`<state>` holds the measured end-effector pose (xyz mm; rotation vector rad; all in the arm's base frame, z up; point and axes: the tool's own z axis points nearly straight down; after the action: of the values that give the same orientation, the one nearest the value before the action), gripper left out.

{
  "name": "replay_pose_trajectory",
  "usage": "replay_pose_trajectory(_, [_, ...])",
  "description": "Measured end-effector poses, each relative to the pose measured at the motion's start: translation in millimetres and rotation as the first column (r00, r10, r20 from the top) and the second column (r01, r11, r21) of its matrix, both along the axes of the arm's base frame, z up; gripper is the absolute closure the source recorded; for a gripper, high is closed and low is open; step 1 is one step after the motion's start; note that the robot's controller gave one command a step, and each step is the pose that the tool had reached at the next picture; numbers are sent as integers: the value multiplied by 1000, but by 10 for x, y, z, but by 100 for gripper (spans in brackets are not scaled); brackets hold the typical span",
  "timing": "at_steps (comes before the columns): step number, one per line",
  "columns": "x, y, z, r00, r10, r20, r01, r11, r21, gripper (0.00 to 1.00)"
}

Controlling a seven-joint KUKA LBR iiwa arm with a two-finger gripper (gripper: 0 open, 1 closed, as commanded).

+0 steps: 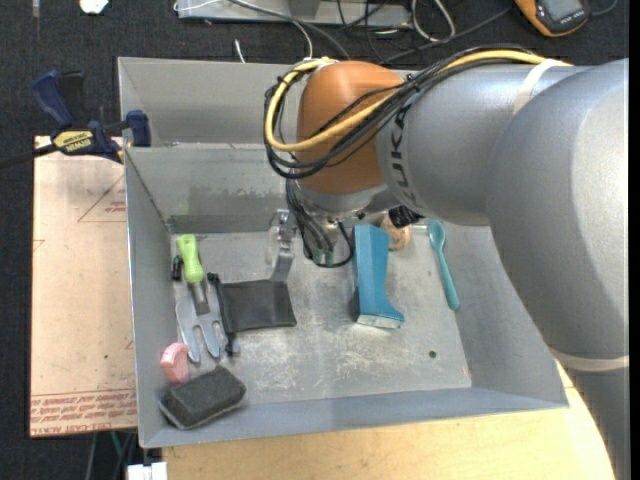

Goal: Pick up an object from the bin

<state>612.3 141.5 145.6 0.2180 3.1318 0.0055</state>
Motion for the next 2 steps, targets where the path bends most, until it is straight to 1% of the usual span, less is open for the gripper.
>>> replay_pose_trajectory(1, [-83,295,-238,999,53,1,-53,999,0,100])
replay_pose_trajectory(2, [-16,409,-221,988,-151,3,151,988,2,100])
